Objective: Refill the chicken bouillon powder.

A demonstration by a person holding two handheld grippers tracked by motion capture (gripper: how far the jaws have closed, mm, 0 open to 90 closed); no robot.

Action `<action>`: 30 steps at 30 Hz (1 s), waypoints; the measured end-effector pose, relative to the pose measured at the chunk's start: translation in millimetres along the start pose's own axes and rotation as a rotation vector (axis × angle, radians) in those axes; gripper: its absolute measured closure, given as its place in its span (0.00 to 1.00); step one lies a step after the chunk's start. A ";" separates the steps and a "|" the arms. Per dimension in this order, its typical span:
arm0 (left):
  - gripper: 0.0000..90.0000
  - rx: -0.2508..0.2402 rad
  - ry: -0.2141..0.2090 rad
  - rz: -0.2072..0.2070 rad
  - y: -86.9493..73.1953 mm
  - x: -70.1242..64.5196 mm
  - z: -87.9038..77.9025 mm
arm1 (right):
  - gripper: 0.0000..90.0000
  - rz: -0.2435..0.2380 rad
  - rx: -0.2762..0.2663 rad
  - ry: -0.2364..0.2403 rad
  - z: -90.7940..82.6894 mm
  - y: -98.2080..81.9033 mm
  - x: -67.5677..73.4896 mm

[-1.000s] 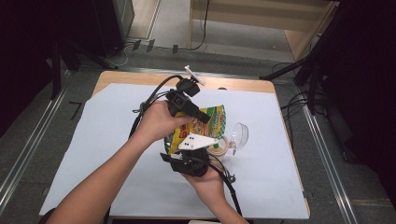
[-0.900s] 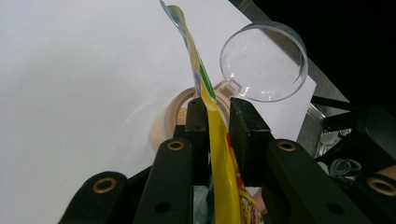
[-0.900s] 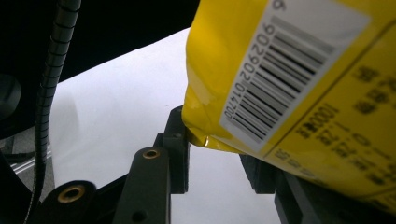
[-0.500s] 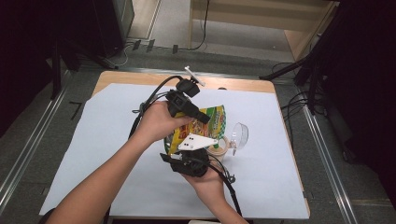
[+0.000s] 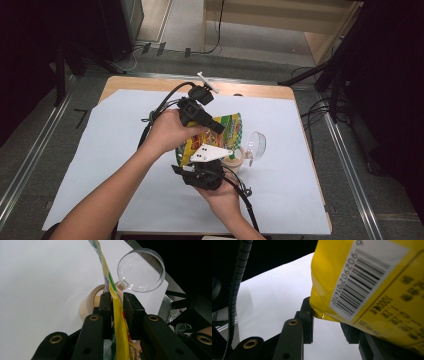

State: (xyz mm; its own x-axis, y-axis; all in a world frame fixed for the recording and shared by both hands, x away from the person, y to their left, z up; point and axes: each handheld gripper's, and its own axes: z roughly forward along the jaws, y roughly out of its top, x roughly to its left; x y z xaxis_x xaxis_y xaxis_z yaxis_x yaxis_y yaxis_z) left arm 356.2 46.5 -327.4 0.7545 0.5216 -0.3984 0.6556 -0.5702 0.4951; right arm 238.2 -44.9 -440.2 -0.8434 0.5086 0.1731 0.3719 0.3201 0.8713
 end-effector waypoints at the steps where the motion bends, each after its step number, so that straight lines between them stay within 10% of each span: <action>1: 0.87 0.000 -0.003 0.003 -0.9 0.5 -0.8 | 0.75 -0.003 0.000 -0.002 0.4 -0.1 0.2; 30: 0.88 -0.039 -0.041 -0.006 -33.0 9.2 -8.6 | 0.64 -0.081 0.028 0.011 11.5 -14.1 13.6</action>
State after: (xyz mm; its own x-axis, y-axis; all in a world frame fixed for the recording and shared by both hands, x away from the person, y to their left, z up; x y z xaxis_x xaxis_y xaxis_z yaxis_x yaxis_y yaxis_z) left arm 341.3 75.6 -340.8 0.7520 0.4978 -0.4321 0.6587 -0.5418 0.5221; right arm 226.0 -33.3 -455.5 -0.8752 0.4716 0.1080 0.3133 0.3824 0.8693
